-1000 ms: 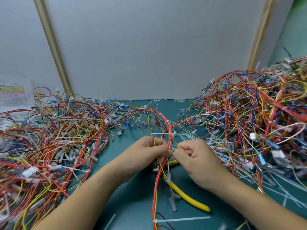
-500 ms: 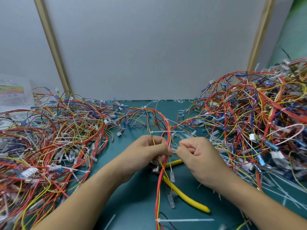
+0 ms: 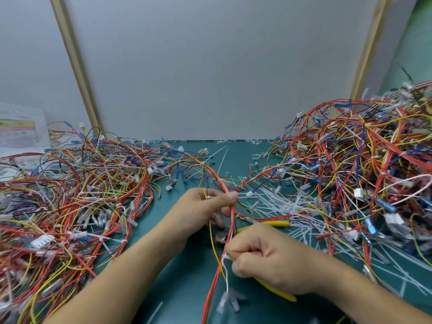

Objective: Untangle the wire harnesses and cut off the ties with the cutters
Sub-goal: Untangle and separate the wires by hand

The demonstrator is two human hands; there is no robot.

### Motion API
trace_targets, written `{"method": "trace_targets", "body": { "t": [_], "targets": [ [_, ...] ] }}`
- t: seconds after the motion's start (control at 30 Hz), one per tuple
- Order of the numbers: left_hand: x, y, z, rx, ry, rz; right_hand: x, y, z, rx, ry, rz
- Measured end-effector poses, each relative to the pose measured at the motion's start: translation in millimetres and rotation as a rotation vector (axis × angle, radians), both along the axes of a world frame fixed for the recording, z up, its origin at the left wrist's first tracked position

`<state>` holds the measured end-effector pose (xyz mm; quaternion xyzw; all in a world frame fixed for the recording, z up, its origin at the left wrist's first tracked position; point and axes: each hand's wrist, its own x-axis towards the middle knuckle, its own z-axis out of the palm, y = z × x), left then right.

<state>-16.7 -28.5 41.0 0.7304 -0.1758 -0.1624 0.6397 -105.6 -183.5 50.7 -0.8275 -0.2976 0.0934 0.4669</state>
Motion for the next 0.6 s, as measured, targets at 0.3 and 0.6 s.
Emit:
{"method": "trace_targets", "body": {
  "t": [0.3, 0.6],
  "targets": [
    [-2.1, 2.3, 3.5, -0.108, -0.110, -0.057, 10.7, -11.7, 1.7, 0.255, -0.303, -0.517],
    [-9.4, 2.0, 6.8, -0.134, -0.145, -0.203, 17.2, -24.0, -3.0, -0.055, -0.503, -0.686]
  ]
}}
